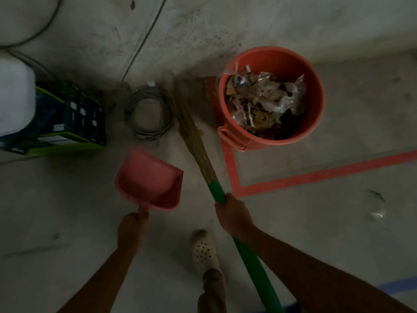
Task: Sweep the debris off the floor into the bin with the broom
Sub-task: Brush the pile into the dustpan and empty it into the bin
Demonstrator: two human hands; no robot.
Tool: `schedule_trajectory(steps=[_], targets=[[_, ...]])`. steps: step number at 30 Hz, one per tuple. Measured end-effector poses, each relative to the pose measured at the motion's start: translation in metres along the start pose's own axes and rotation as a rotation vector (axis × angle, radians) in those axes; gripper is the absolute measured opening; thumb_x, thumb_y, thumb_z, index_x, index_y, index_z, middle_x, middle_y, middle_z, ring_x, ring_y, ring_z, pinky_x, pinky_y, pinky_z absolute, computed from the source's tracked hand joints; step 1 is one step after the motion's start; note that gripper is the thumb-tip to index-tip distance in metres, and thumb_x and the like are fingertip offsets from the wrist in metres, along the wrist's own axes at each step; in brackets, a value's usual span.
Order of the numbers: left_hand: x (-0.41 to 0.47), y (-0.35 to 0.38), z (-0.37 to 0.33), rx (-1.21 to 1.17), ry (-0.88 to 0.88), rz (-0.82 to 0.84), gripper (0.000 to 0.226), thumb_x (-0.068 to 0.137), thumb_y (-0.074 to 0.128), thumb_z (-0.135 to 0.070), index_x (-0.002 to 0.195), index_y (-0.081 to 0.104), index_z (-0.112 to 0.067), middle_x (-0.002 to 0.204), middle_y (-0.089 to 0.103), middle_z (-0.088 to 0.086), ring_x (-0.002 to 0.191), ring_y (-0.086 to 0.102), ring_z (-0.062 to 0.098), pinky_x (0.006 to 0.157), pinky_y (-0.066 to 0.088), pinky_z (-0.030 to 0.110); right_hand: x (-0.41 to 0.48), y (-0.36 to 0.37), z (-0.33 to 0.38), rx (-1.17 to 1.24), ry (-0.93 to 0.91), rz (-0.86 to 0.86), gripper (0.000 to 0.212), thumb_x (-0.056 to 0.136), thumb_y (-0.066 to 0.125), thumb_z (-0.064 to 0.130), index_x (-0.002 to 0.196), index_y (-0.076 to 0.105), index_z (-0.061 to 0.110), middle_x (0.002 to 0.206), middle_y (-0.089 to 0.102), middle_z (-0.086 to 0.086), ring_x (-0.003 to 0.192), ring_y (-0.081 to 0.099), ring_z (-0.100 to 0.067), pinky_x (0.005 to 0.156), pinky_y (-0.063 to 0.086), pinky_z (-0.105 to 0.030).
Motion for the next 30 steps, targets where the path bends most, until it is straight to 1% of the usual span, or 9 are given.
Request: schedule_trajectory(steps=[3, 6, 10, 14, 16, 20, 24, 28, 30], targets=[[0.019, -0.009, -0.001, -0.043, 0.018, -0.017, 0.076, 0.093, 0.042, -0.070, 0.063, 0.059, -0.003, 0.058, 0.063, 0.017, 0.059, 0.064, 0.035, 0.059, 0.052, 0.042, 0.046, 0.016, 0.049, -0.025, -0.043, -0.017, 0.034, 0.098, 0.048, 0.042, 0.117, 0.052, 0.014, 0.099, 0.063, -0.007, 0.085, 0.064, -0.026, 0.073, 0.055, -0.037], [0.042, -0.007, 0.002, -0.059, 0.031, 0.007, 0.066, 0.092, 0.051, -0.063, 0.062, 0.059, -0.005, 0.053, 0.063, 0.014, 0.056, 0.064, 0.033, 0.057, 0.053, 0.044, 0.091, 0.025, 0.082, -0.014, -0.004, -0.016, 0.033, 0.097, 0.050, 0.040, 0.115, 0.051, 0.012, 0.103, 0.064, -0.011, 0.090, 0.068, -0.030, 0.079, 0.059, -0.046], [0.060, 0.001, -0.003, 0.007, 0.036, 0.044, 0.060, 0.097, 0.051, -0.056, 0.064, 0.058, -0.006, 0.052, 0.064, 0.013, 0.051, 0.063, 0.028, 0.053, 0.049, 0.036, 0.132, 0.025, 0.078, 0.193, 0.241, 0.031, 0.023, 0.100, 0.052, 0.024, 0.105, 0.053, 0.002, 0.083, 0.062, -0.011, 0.071, 0.066, -0.024, 0.071, 0.059, -0.034], [0.063, 0.013, -0.008, 0.085, 0.085, 0.097, 0.060, 0.091, 0.047, -0.063, 0.064, 0.056, -0.009, 0.067, 0.068, 0.017, 0.069, 0.068, 0.034, 0.065, 0.054, 0.040, 0.123, 0.021, 0.017, 0.006, 0.236, 0.100, 0.018, 0.102, 0.045, 0.018, 0.105, 0.056, 0.004, 0.075, 0.051, -0.007, 0.075, 0.056, -0.024, 0.075, 0.052, -0.035], [0.060, 0.022, -0.009, 0.109, 0.087, 0.126, 0.060, 0.086, 0.045, -0.065, 0.064, 0.056, -0.010, 0.071, 0.069, 0.019, 0.072, 0.068, 0.037, 0.070, 0.056, 0.044, 0.105, 0.014, -0.028, -0.118, 0.228, 0.042, 0.018, 0.101, 0.048, 0.023, 0.102, 0.056, 0.007, 0.081, 0.059, -0.005, 0.073, 0.062, -0.022, 0.069, 0.056, -0.033], [0.042, 0.041, -0.019, 0.158, 0.143, 0.146, 0.061, 0.095, 0.049, -0.059, 0.067, 0.060, -0.006, 0.075, 0.070, 0.021, 0.078, 0.068, 0.037, 0.072, 0.054, 0.043, 0.058, -0.007, -0.126, -0.244, 0.341, 0.010, 0.024, 0.100, 0.048, 0.033, 0.108, 0.054, 0.011, 0.091, 0.066, -0.005, 0.076, 0.068, -0.018, 0.069, 0.061, -0.034], [0.017, 0.068, -0.031, 0.192, 0.162, 0.204, 0.057, 0.086, 0.047, -0.060, 0.069, 0.061, -0.008, 0.073, 0.069, 0.017, 0.075, 0.068, 0.036, 0.070, 0.055, 0.041, 0.008, -0.043, -0.213, -0.182, 0.505, -0.025, 0.019, 0.100, 0.048, 0.030, 0.103, 0.048, 0.011, 0.085, 0.064, -0.007, 0.069, 0.066, -0.019, 0.053, 0.052, -0.029], [-0.023, 0.098, -0.053, 0.254, 0.183, 0.265, 0.051, 0.096, 0.053, -0.047, 0.077, 0.066, -0.002, 0.079, 0.071, 0.020, 0.080, 0.068, 0.037, 0.071, 0.053, 0.040, -0.035, -0.080, -0.294, -0.025, 0.652, -0.077, 0.024, 0.101, 0.048, 0.026, 0.105, 0.053, 0.002, 0.080, 0.065, -0.011, 0.061, 0.066, -0.021, 0.046, 0.050, -0.028], [-0.051, 0.112, -0.063, 0.227, 0.194, 0.292, 0.046, 0.096, 0.056, -0.041, 0.075, 0.065, -0.001, 0.073, 0.070, 0.018, 0.070, 0.068, 0.034, 0.064, 0.052, 0.036, -0.056, -0.098, -0.329, 0.075, 0.707, -0.124, 0.026, 0.102, 0.050, 0.022, 0.102, 0.056, -0.003, 0.075, 0.064, -0.012, 0.057, 0.064, -0.021, 0.040, 0.048, -0.025]])
Point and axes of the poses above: each hand's wrist, its own x-axis towards the middle knuckle, its own y-axis out of the palm, z = x × y, the point moved 2 cm from there along x, towards the middle knuckle
